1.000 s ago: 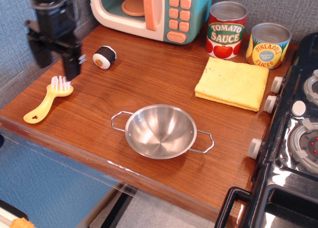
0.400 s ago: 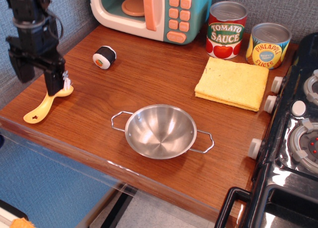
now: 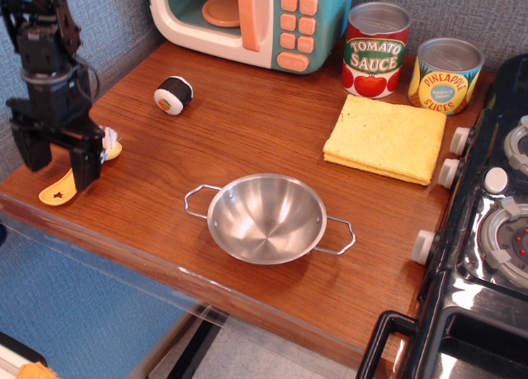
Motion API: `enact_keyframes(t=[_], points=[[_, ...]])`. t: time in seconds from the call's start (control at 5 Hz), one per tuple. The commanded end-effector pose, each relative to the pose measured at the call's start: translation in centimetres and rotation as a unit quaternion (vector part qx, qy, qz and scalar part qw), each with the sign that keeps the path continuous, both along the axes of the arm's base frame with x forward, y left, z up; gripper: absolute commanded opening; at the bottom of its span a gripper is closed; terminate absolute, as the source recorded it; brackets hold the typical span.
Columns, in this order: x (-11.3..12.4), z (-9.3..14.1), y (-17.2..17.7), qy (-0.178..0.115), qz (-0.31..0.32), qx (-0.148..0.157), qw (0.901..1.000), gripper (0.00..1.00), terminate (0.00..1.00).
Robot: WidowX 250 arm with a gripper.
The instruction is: Put the brush to the left of the cloth.
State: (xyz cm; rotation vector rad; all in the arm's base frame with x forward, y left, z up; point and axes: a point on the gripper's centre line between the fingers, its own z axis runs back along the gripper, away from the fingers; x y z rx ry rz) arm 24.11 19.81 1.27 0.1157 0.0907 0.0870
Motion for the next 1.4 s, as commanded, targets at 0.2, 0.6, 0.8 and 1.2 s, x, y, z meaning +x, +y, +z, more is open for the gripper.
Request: enact_keyframes(t=[0.2,0.6,0.8,1.2], points=[[0.4,-0.7,0.4,-0.028,0.030,0.005,0.9991,0.00,0.00],[0.8,-0.5,0.2,-0.049,0.049,-0.008,0.9976,0.00,0.00],[1.7,2.6,-2.0,-0.109,0.028,-0.019,0.9935,0.00,0.00],[5.1,10.4,-11.0,-0.225,-0.095,-0.084,0.9660,0.00,0.00]])
